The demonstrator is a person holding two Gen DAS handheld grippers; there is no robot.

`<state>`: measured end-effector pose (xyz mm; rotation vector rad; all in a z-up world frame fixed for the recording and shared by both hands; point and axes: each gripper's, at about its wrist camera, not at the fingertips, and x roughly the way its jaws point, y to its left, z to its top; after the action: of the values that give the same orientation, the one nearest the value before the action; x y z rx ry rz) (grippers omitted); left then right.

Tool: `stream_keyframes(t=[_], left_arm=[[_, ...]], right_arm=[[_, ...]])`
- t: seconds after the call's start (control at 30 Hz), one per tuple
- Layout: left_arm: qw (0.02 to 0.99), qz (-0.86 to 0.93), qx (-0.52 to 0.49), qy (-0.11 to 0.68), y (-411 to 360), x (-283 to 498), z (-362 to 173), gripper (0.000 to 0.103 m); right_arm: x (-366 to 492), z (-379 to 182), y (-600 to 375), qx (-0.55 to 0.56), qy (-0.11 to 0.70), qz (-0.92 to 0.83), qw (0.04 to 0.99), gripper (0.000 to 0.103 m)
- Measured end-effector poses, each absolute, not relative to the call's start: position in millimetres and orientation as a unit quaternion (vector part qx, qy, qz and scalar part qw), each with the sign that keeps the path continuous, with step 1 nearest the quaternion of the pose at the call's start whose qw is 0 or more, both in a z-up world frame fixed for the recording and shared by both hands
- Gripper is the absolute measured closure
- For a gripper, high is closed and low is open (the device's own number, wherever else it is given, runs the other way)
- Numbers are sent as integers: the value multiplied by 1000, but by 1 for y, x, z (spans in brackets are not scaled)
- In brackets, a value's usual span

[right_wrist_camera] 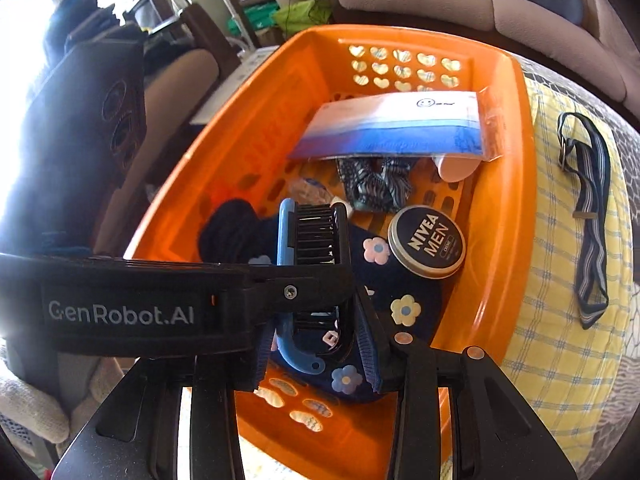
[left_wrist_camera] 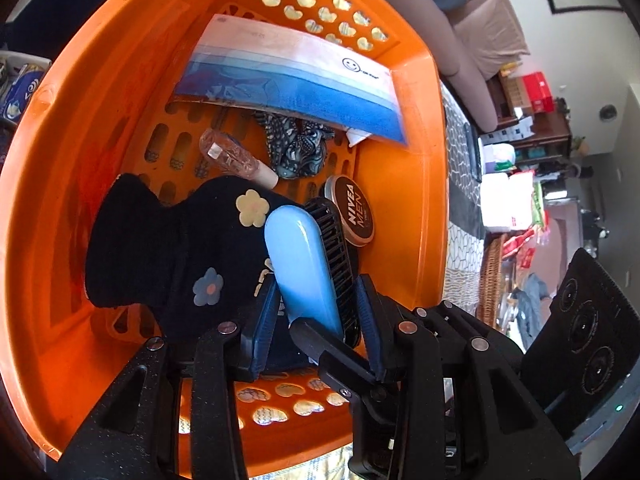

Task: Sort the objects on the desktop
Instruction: 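Carry the comb and strap over the basket with the right tool and lower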

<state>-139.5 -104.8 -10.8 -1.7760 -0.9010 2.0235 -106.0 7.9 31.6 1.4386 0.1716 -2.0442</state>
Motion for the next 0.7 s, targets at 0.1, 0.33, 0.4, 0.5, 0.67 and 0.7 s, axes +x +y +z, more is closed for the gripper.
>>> stream_keyframes(t=[0.1,0.33,0.4,0.5,0.67,0.7], left_arm=[[141,709,-614,-317,-110,-138,-8,58],[130,717,-602,-326,-132,-132,4,55],[127,719,-599,-329,-137,-131,8,53],[127,722,-595,-328,-141,-129,15,53],[124,730,-592,-317,-135,-124,25,33],[122,734,-591,-311,-135,-122,28,26]], right_arm=[[-106,27,5,549,93,-778,293,65],[-104,24,3,553,106,-779,275,65],[-105,28,8,557,80,-781,270,65],[-107,39,15,554,55,-786,268,65],[-107,59,28,539,51,-801,256,54],[-108,62,30,537,49,-803,253,48]])
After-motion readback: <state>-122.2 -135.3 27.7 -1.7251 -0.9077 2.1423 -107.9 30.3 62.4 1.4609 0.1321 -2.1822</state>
